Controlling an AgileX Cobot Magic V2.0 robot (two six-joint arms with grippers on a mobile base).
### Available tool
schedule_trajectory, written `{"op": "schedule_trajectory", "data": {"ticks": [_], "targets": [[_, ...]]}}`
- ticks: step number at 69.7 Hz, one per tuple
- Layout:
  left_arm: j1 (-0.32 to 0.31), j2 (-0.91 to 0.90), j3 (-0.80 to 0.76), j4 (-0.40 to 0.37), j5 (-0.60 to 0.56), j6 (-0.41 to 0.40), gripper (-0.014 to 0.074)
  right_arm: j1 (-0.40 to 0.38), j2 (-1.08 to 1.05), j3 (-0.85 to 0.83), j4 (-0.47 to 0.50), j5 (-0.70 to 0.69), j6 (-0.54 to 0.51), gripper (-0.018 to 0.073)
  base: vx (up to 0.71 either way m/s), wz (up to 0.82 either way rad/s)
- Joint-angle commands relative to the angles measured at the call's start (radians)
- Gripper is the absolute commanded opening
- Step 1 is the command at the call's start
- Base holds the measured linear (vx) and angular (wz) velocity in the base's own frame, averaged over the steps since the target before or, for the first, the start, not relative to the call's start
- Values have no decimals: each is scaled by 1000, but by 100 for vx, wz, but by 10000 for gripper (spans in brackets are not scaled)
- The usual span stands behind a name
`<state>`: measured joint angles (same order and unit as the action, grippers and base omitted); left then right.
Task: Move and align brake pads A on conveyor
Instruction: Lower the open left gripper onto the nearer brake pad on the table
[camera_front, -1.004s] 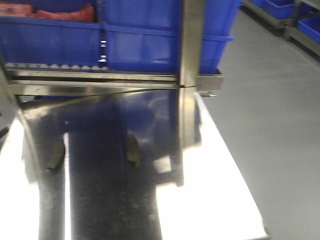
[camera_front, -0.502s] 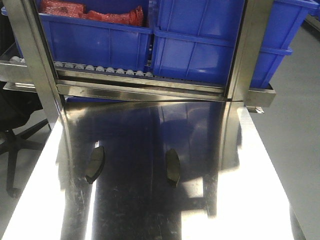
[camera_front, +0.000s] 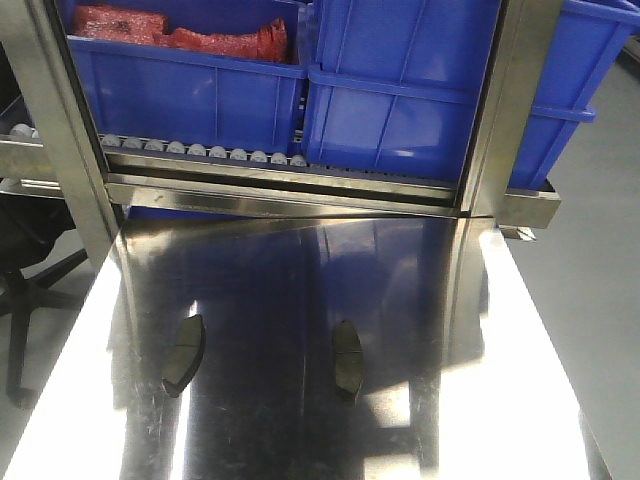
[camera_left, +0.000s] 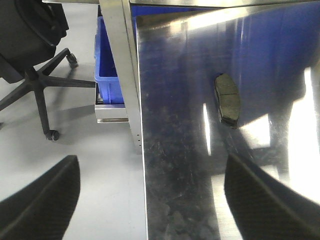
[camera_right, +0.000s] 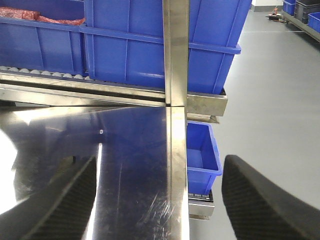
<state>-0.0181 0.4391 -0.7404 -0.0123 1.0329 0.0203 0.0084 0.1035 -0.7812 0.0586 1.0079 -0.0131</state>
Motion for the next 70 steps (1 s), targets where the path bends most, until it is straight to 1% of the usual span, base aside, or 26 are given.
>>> {"op": "schedule_trajectory", "data": {"ticks": [1, 41, 51, 60, 65, 70], "targets": [[-8, 11, -24, -7, -63, -5, 545, -1, 31, -18, -4, -72, -6, 498, 1, 2], [-8, 11, -24, -7, -63, -5, 545, -1, 31, -18, -4, -72, -6, 498, 0, 0], [-8, 11, -24, -7, -92, -5, 545, -1, 31, -18, -4, -72, -6, 498, 0, 0], [-8, 11, -24, -7, -96, -5, 545, -1, 31, -18, -4, -72, -6, 498, 0, 0], [-8, 11, -24, -9, -132, -5, 545, -1, 31, -18, -4, -72, -6, 498, 0, 0], [-8, 16, -26, -22, -195, -5, 545, -1, 31, -18, -4, -72, -6, 498, 0, 0]]}}
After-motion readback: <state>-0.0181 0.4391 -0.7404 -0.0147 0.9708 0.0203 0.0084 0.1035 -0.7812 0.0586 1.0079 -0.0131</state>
